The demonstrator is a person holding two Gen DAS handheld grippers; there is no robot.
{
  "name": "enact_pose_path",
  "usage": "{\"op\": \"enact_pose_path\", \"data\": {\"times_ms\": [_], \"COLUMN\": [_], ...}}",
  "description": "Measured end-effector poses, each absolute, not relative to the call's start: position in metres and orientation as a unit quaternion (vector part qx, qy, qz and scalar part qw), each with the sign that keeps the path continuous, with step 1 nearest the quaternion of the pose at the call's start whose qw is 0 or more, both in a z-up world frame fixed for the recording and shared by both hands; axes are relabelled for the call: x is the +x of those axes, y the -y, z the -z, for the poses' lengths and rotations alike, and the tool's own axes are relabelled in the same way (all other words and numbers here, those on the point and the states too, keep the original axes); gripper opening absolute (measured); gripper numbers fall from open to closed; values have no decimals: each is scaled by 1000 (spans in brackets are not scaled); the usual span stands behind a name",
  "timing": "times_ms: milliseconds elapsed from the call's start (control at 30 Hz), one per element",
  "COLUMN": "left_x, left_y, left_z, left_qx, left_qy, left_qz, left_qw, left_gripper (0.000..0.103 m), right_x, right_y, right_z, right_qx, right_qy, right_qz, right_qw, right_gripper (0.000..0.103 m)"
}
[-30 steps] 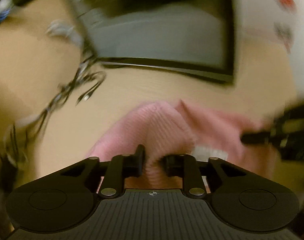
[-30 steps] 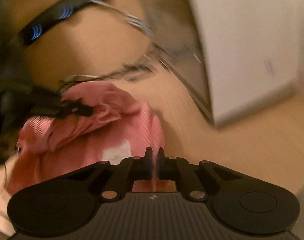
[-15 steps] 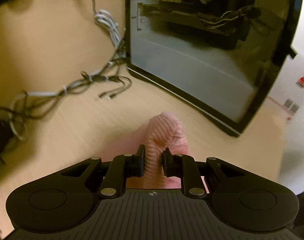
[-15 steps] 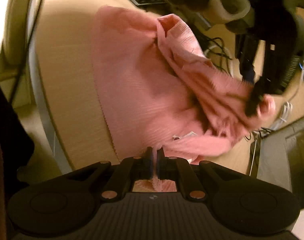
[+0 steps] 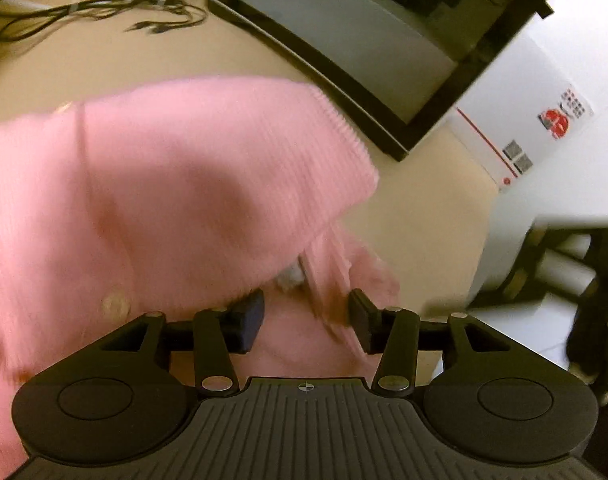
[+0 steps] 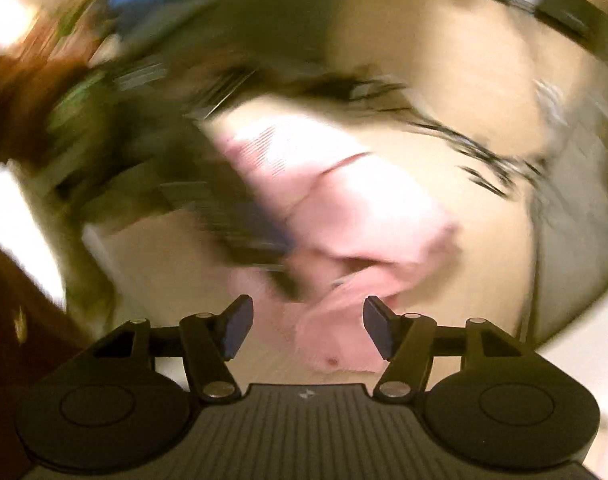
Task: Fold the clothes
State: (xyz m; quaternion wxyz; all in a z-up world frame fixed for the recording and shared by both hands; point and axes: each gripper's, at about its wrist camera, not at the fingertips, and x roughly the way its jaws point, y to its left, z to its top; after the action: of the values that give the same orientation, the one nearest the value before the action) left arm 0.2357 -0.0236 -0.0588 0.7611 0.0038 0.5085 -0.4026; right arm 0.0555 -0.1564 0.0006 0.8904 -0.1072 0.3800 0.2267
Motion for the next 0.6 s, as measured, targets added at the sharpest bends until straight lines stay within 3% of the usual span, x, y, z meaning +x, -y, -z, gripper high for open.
{"op": "enact_pose_path", "data": {"times_ms": [33, 100, 133, 167, 267, 400, 600], "left_x": [226, 205, 197, 189, 186, 195, 202], "left_y": [14, -10, -25, -41, -90, -154, -173], "left_z": [51, 31, 23, 14, -1, -3, 30], "left_qx": [-3, -10, -18, -26, -69, -96, -68], "left_qy": [-499, -472, -461, -450, -434, -424, -442], "left_qz": [407, 417, 414, 410, 362, 236, 169], "left_qw": [765, 777, 785, 793, 822, 869, 878], "left_gripper": [65, 80, 82, 82, 82, 76, 72], "right_x": [60, 74, 82, 87, 95, 84, 77], "right_y": [165, 177, 182, 183, 166, 127, 112], "right_z": [-1, 5, 9, 16, 46, 66, 57], "right_qx": [-67, 6, 41, 65, 91, -4, -76], "right_qy": [-377, -377, -376, -375, -404, -432, -441], "right_qz": [-208, -174, -158, -149, -134, -131, -144], "right_qw": [900, 910, 912, 912, 900, 892, 883], "right_gripper": [59, 39, 28, 25, 23, 27, 28]}}
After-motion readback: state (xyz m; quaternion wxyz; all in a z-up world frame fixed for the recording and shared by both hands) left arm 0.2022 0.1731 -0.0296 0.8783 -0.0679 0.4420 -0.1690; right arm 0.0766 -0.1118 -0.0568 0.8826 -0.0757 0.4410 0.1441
